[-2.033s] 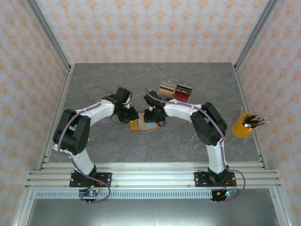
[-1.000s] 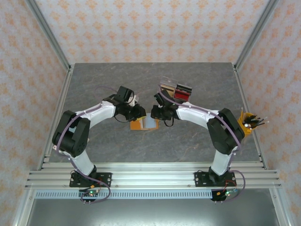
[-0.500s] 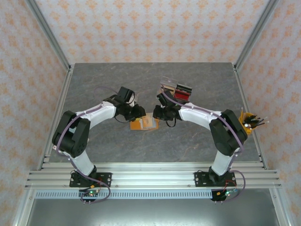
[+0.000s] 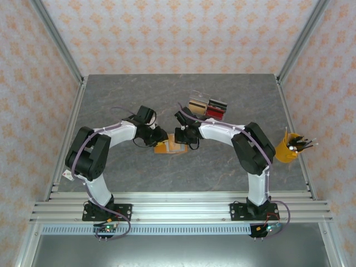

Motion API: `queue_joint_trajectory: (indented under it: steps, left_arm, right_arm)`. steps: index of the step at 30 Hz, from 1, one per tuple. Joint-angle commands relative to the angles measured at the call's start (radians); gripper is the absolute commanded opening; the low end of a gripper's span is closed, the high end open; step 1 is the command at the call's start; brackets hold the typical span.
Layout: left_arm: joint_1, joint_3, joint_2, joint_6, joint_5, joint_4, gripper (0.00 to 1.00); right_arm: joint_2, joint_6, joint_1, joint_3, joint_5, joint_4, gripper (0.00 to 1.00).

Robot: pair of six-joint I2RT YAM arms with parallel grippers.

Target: Take the credit cards out of the card holder

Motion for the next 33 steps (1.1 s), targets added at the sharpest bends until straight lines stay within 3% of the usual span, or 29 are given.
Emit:
queue_joint_trajectory:
  steps: [1, 24, 33]
  left_arm:
    - [-0.004, 0.032, 0.03, -0.009, 0.042, 0.03, 0.28]
    - [-0.005, 0.043, 0.095, -0.01, 0.118, 0.113, 0.25]
    - [0.013, 0.021, 0.071, 0.006, 0.123, 0.102, 0.16]
  right_arm:
    - [0.022, -0.016, 0.0, 0.029, 0.039, -0.053, 0.18]
    - [0.093, -0.011, 0.0, 0.024, 0.033, -0.075, 0.17]
    - [0.099, -0.012, -0.001, 0.022, 0.039, -0.079, 0.17]
